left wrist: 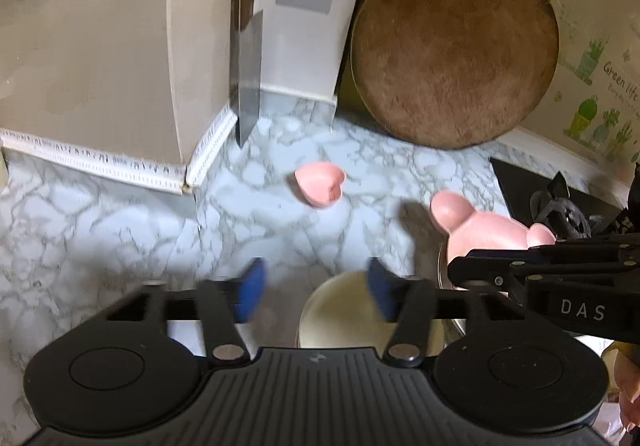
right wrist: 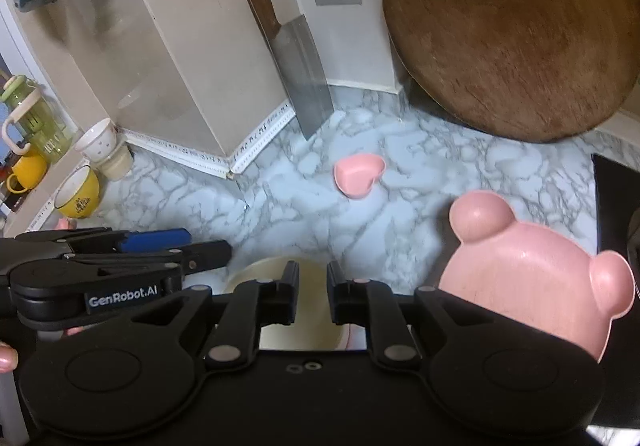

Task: Organize plates and bowls
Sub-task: 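Move both tools toward the small pink heart-shaped dish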

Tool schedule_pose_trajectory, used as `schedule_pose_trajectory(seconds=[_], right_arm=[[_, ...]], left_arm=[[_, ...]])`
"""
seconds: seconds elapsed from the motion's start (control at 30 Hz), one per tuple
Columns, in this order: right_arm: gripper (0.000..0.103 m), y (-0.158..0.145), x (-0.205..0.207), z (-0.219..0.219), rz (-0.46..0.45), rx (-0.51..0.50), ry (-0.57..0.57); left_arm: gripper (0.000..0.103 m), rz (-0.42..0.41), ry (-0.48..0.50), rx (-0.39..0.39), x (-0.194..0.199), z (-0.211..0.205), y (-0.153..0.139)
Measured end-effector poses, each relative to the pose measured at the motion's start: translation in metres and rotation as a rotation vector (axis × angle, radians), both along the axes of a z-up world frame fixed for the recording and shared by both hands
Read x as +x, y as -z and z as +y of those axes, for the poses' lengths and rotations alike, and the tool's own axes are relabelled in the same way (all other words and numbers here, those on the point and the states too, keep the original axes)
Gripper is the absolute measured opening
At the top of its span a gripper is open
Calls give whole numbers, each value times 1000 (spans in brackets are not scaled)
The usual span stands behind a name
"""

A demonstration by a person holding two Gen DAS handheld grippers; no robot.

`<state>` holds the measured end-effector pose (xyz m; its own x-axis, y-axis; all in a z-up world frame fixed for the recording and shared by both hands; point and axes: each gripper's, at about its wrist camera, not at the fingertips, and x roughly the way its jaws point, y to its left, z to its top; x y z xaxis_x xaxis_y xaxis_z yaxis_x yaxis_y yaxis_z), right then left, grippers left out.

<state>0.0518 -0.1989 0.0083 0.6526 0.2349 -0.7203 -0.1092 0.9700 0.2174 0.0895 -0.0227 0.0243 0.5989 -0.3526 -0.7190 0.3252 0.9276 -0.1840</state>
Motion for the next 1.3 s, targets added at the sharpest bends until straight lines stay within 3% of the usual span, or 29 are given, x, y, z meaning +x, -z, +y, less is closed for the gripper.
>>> schedule_pose_trajectory(seconds=[0.13,0.27,0.77,0.83,0.87,0.97,1.0,1.13,1.3], right_arm=[[15,-2,6,-4,-22,22,-24],[16,-5,14,-11,-37,34,-25],[23,8,76,-39,-47,83,-20],[28,10,85,-43,-51,103,-27],[40,11,90,-44,-53,100,-28],[103,14,105,-48,-40,107,-29],[98,15,108,-49,-49,97,-17],[99,21,134,-52,-26,54,26],[99,36,177,-60,85,80,67]], left_arm=[[66,-9,0,-2,6,-2,-2],[75,-4,-18,-11,18,-1,-2],[76,-2,-39,16,80,-14,17],[76,5,-44,14,89,-15,21],[76,9,-43,13,94,-16,23],[76,16,-55,20,107,-19,30],[76,21,-57,19,112,-20,32],[76,40,-65,23,132,-25,42],[76,68,-85,30,155,-33,58]])
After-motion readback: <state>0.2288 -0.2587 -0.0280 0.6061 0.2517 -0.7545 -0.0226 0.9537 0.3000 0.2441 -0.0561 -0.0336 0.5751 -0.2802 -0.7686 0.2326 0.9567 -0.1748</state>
